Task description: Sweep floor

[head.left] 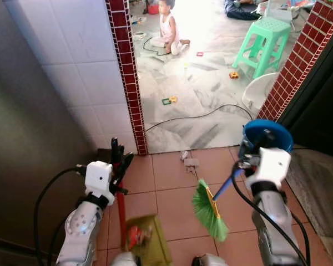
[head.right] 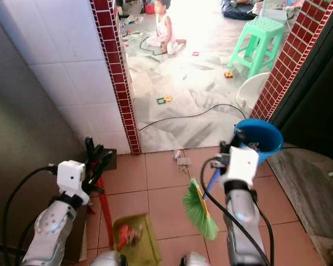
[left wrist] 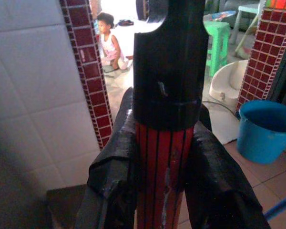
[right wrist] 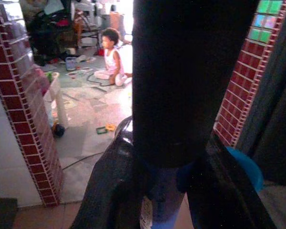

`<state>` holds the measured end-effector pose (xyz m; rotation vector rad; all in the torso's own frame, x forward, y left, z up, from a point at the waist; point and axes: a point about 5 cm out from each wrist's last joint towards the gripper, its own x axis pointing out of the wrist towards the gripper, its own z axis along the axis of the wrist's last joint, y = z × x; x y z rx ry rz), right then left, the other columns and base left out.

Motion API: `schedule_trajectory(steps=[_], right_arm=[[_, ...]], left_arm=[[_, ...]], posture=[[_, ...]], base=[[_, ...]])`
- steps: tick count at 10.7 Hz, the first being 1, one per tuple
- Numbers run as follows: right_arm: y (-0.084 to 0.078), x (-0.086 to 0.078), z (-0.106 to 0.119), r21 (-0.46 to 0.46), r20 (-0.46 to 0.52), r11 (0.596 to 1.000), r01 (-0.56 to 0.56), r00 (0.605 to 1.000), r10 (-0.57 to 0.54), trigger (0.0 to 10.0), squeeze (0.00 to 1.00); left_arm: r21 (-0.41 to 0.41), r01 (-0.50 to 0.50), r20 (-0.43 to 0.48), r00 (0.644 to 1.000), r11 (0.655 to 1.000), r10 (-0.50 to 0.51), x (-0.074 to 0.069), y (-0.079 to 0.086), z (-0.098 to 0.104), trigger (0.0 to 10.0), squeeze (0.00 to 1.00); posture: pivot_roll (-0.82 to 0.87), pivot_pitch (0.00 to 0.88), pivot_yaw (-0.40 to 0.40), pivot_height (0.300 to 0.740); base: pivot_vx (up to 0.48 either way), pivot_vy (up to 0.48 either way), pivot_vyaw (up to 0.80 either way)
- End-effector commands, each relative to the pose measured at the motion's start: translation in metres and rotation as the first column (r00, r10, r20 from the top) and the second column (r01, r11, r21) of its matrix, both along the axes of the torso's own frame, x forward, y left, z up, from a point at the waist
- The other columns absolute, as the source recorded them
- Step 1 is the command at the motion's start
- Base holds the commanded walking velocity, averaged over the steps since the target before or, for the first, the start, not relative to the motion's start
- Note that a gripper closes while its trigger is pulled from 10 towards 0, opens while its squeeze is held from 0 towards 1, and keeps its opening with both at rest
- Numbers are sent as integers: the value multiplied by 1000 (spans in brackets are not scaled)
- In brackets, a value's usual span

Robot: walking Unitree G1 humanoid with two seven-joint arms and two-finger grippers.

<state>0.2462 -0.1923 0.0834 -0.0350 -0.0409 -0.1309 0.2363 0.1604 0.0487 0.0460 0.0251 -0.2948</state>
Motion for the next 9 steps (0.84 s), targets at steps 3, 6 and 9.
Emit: schedule_trajectory(steps=[3, 6, 9], right_arm=[[-14, -11, -1, 37, -38, 997, 63, 997, -61, 10000, 0], [-5, -19, -7, 38, -73, 999, 8, 997, -5, 10000, 0], [-2, -10, -6, 37, -74, 999, -10, 997, 13, 10000, 0]], left_arm=[[-49, -32, 39, 999, 998, 34, 2, 3, 20, 10000, 0], [-46, -17, -3, 1000, 999, 17, -10, 4, 20, 10000, 0], [-73, -40, 8, 999, 997, 40, 0, 4, 27, 10000, 0]], posture=[[-39, 0, 24, 740], [-37, 0, 46, 740], [-37, 0, 36, 740]], base=[[0, 0, 0], [0, 0, 0], [0, 0, 0]])
